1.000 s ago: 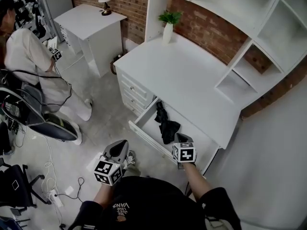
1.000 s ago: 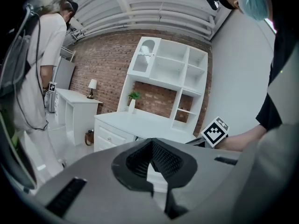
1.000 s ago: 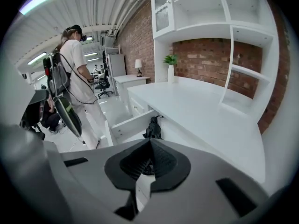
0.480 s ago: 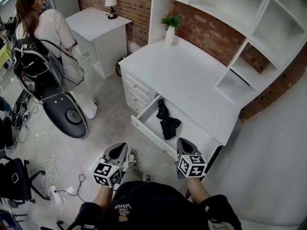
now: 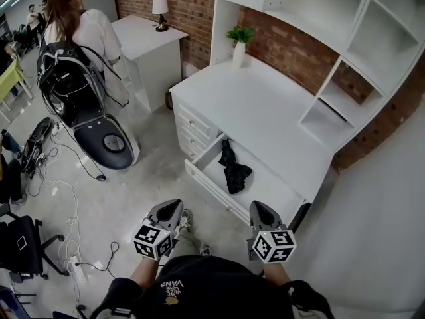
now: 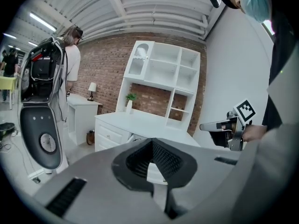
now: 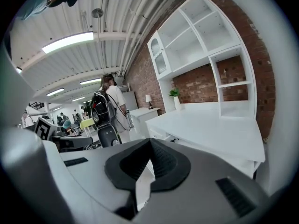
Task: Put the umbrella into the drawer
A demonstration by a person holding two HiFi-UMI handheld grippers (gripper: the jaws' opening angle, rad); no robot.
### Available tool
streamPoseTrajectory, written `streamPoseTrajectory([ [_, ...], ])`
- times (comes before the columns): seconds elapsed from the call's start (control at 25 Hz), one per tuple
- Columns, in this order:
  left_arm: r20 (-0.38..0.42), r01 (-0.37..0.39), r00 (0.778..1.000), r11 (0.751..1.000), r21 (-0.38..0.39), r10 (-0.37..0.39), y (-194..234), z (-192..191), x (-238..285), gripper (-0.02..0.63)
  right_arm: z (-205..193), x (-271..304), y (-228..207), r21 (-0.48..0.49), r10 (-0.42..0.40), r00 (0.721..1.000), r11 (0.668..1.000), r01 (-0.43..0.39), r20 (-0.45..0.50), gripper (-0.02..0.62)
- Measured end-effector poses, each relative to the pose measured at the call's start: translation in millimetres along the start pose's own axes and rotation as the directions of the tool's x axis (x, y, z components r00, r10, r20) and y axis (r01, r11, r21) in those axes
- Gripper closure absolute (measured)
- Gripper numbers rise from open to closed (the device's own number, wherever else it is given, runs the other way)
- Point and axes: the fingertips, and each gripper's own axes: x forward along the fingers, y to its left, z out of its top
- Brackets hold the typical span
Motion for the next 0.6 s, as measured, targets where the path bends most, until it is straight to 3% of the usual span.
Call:
streamPoseTrajectory([
  [0.6,0.001,0.041,0.999,0.999,0.036,-0.041,-26,7,-5,0.6,18,-17,10,-0.062,0.021,0.999,0.998,-0.019,0.036,0.595],
])
